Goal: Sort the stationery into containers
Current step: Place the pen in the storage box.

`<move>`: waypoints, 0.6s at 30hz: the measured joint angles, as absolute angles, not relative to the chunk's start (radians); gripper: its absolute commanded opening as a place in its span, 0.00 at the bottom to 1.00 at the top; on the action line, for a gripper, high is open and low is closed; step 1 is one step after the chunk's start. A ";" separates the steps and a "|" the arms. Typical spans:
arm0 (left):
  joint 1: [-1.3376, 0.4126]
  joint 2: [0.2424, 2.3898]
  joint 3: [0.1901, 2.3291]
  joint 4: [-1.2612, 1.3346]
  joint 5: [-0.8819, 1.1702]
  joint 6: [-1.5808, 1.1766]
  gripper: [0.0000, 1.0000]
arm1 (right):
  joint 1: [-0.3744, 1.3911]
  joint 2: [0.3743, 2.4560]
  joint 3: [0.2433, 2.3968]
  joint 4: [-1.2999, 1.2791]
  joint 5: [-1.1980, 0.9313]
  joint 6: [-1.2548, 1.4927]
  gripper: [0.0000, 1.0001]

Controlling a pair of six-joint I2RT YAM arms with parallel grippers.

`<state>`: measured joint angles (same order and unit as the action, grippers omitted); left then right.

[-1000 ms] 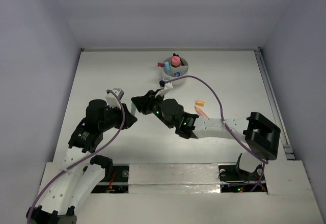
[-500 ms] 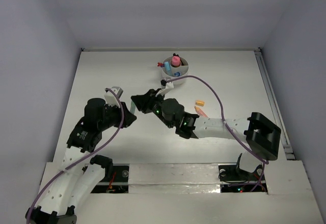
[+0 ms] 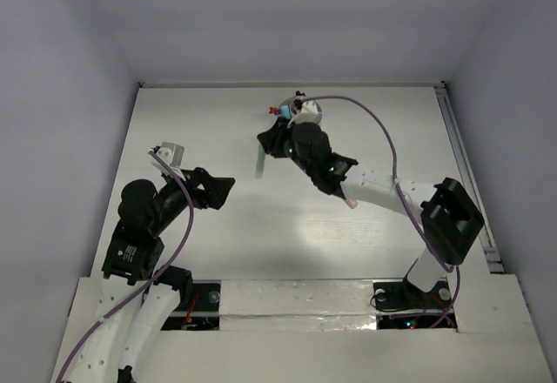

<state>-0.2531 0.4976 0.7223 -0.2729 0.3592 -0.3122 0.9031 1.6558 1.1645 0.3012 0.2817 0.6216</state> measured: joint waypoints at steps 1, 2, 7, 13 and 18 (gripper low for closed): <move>-0.253 0.490 0.722 -0.273 0.364 -0.312 0.86 | 0.868 1.664 1.193 0.294 0.288 0.610 0.00; -0.253 0.483 0.722 -0.273 0.367 -0.312 0.95 | 0.837 1.673 1.221 0.292 0.295 0.593 0.00; -0.253 0.464 0.721 -0.243 0.370 -0.302 0.99 | 0.739 1.720 1.339 0.310 0.355 0.467 0.00; -0.253 0.480 0.678 -0.179 0.360 -0.282 0.99 | 0.688 1.862 1.474 0.341 0.377 0.283 0.00; -0.265 0.499 0.673 -0.175 0.337 -0.276 0.97 | 0.663 1.971 1.538 0.371 0.384 0.102 0.00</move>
<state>-0.2653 0.4992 0.6735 -0.1749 0.3367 -0.2756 0.6632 1.9709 1.5375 0.3710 0.3843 0.1017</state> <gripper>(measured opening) 0.989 0.332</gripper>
